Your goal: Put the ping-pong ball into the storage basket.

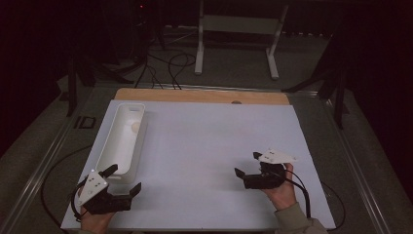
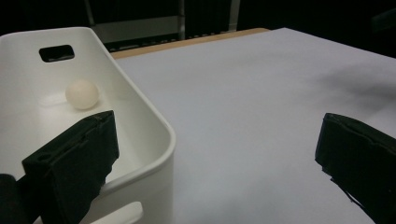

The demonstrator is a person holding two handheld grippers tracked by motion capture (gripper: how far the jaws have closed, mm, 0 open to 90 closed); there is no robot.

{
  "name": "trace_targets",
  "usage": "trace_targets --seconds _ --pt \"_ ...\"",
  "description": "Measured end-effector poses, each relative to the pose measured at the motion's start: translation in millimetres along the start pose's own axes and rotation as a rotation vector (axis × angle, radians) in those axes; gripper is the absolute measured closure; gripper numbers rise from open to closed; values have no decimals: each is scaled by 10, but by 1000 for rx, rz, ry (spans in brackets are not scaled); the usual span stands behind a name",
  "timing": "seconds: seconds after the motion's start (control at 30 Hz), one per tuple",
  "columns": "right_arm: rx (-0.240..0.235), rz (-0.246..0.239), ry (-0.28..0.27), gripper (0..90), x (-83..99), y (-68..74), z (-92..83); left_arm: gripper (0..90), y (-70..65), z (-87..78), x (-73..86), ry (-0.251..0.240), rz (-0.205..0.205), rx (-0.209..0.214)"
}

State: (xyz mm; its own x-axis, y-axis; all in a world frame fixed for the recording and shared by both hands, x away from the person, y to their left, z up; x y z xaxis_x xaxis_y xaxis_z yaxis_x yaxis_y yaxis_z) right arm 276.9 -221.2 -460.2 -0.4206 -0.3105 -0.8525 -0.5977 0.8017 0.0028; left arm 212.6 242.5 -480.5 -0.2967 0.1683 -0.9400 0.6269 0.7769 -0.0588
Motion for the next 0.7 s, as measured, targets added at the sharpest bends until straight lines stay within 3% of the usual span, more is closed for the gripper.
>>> trace_targets --seconds 0.2,0.47,0.7 --pt "17 14 -143 100 203 -69 -181 0 46 2 -21 -7 -13 -6" --pt "32 20 -270 100 361 -111 -370 0 90 23 -16 3 -22 -18" --pt "63 33 -307 101 421 -103 -395 0 128 24 -1 9 -33 -24"
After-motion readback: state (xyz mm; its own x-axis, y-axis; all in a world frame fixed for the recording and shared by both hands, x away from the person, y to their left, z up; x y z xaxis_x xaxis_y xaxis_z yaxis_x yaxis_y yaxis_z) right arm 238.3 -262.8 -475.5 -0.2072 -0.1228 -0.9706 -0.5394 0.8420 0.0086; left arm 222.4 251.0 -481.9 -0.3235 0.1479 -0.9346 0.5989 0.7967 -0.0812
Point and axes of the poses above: each handheld gripper's, and its own axes: z roughly forward along the jaws, x roughly out of its underside, y roughly to its left, the point moved 1 cm from there along z, roughly forward along the jaws, and after that the axes turned 5 degrees about x, right-handed, at the moved point
